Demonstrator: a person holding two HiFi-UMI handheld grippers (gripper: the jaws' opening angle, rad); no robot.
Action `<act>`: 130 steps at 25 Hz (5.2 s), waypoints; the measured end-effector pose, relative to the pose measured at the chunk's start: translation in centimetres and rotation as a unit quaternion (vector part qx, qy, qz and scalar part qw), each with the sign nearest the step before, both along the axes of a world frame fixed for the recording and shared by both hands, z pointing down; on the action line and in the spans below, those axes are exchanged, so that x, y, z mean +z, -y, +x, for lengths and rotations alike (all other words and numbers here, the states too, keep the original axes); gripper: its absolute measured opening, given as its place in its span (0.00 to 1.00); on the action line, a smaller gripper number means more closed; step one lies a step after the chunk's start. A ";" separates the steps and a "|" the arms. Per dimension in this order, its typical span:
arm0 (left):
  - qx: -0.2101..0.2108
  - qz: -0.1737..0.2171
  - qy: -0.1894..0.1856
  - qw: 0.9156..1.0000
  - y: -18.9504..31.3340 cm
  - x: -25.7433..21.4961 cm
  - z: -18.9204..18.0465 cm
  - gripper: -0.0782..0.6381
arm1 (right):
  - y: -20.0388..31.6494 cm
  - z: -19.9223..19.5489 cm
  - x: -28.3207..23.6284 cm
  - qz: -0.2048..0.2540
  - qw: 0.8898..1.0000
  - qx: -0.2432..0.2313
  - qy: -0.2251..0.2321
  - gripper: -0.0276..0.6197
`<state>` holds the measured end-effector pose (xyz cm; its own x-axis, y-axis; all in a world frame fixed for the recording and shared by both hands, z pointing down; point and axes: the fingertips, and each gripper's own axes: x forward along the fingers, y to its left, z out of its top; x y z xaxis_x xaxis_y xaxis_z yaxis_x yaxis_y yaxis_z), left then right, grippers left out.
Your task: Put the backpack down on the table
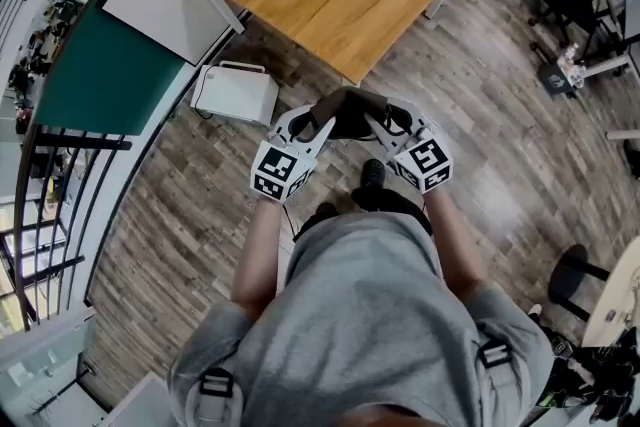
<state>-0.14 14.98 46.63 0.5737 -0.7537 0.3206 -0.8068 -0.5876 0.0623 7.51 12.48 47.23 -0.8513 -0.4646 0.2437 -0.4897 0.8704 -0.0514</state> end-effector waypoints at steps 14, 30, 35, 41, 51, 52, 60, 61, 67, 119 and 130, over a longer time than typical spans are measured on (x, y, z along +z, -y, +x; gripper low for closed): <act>-0.057 -0.019 0.007 0.998 5.1 1.3 2.6 0.25 | 5.8 2.3 1.4 -0.017 0.998 -0.054 0.002 0.21; -0.118 -0.008 0.017 0.993 8.4 0.8 3.3 0.25 | 9.9 2.6 1.4 -0.013 0.994 -0.103 0.020 0.21; -0.130 0.000 0.011 0.991 8.6 0.6 2.7 0.25 | 10.1 1.9 1.1 0.001 0.993 -0.115 0.012 0.21; -0.129 0.005 0.010 0.992 9.4 0.7 2.6 0.25 | 11.0 1.7 1.0 0.009 0.993 -0.117 0.006 0.22; -0.117 0.012 0.010 0.993 12.2 0.8 0.8 0.25 | 13.5 0.1 1.1 0.017 0.994 -0.105 0.004 0.22; -0.115 0.013 0.011 0.993 12.6 0.8 0.6 0.25 | 13.8 -0.1 1.2 0.017 0.995 -0.103 0.004 0.22; -0.102 0.011 0.008 0.995 15.8 1.2 -1.4 0.25 | 17.0 -2.1 1.5 0.016 0.996 -0.090 0.000 0.22; -0.100 0.011 0.007 0.995 16.2 1.3 -1.8 0.25 | 17.4 -2.4 1.5 0.016 0.996 -0.089 0.000 0.22; -0.086 0.012 0.006 0.996 19.5 1.4 -3.4 0.25 | 20.3 -3.8 1.5 0.022 0.997 -0.071 -0.003 0.22; 0.112 -0.023 0.023 0.993 36.8 5.1 -12.4 0.26 | 35.2 -12.8 4.7 0.008 0.993 0.092 -0.077 0.22; 0.101 -0.028 0.031 0.994 37.5 7.1 -13.2 0.26 | 36.4 -13.6 5.9 0.016 0.993 0.066 -0.101 0.23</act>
<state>-13.38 -22.47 53.68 0.6892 -0.6058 0.3975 -0.6766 -0.7344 0.0538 -6.13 -23.88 53.17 -0.7174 -0.5796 0.3866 -0.5974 0.7973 0.0867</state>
